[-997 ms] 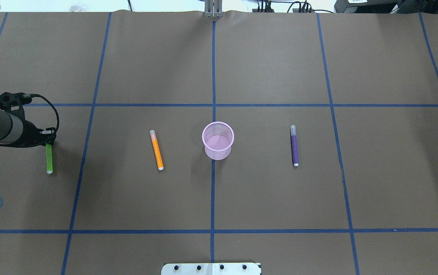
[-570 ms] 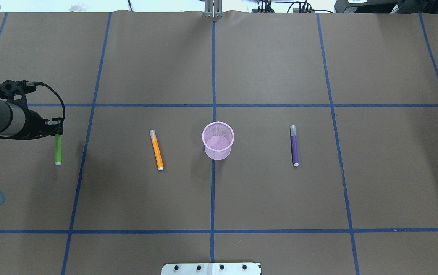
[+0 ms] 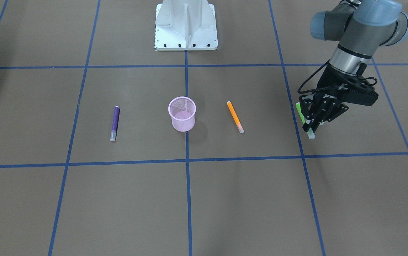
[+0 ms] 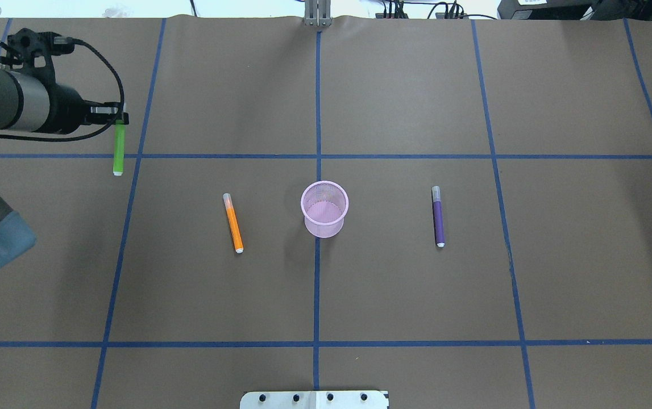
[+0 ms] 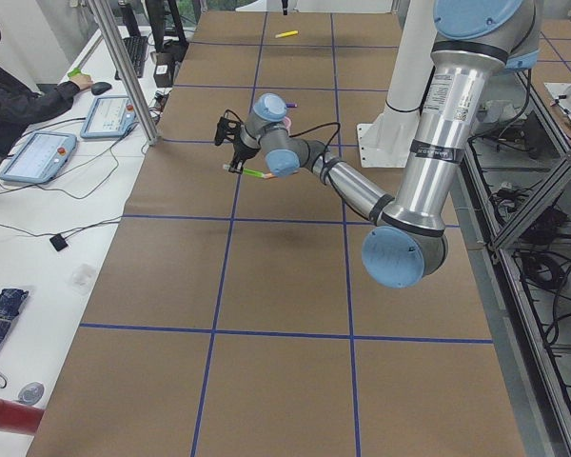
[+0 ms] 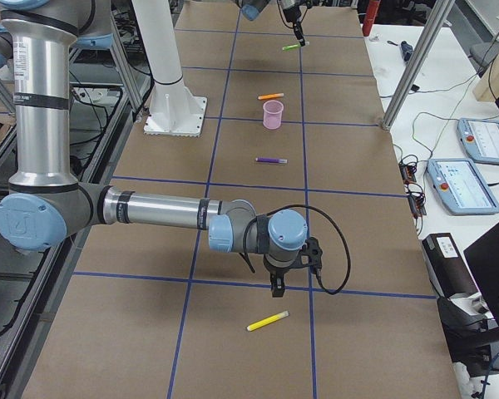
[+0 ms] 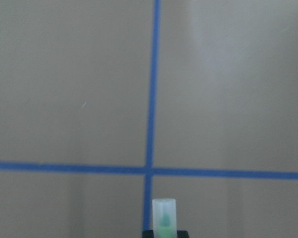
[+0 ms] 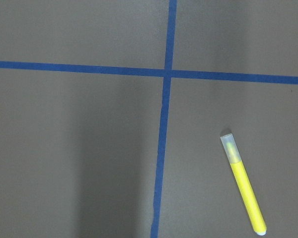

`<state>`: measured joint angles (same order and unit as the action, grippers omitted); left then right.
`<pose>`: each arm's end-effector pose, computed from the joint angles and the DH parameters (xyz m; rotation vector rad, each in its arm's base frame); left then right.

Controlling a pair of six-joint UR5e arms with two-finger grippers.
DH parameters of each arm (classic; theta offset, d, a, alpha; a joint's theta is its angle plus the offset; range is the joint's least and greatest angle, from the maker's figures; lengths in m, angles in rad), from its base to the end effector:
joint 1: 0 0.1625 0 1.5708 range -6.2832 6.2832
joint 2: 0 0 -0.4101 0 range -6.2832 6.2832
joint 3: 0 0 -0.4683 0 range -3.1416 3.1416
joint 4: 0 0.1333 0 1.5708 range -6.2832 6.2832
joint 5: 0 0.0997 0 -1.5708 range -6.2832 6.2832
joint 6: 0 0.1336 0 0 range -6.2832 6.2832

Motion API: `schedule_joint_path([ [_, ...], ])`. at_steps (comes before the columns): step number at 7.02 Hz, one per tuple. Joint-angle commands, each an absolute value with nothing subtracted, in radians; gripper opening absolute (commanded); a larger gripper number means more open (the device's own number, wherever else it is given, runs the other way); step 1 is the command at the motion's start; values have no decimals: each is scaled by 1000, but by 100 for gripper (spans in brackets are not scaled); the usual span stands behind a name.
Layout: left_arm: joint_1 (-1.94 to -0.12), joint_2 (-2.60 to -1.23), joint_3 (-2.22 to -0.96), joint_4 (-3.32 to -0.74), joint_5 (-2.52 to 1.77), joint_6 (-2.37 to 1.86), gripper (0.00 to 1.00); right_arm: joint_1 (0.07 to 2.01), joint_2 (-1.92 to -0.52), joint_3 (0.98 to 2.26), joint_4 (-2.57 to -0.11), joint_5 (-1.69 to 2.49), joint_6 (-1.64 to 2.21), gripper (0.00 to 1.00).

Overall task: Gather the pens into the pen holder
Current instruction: 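Grasp and lift the green marker with the left gripper while the right grasps the highlighter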

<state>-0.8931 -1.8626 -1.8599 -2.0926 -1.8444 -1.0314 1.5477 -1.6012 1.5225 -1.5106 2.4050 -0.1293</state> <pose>0.3439 -0.5823 0.2673 0.5344 0.9875 -0.1650 0.0216 -0.5531 0.7008 0.0269 -0.8346 -0.1357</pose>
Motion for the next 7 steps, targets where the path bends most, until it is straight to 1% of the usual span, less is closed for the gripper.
schedule_joint_path([
  [1, -894, -1943, -1858, -2094, -1816, -1020, 0, 1548, -1525, 1334, -1385, 2373, -225, 99],
  [2, -893, -1985, -1856, -2094, -1765, -1019, 0, 1546, -1529, 1257, -1293, 2350, -250, 99],
  [3, -891, -1991, -1852, -2094, -1755, -1019, 0, 1546, -1523, 1212, -1240, 2347, -253, 99],
  [5, -888, -2003, -1848, -2094, -1743, -1017, 0, 1523, -1522, 1190, -1204, 2347, -253, 99],
  [7, -888, -2013, -1847, -2094, -1743, -1017, 0, 1494, -1522, 1084, -1007, 2330, -249, 98],
])
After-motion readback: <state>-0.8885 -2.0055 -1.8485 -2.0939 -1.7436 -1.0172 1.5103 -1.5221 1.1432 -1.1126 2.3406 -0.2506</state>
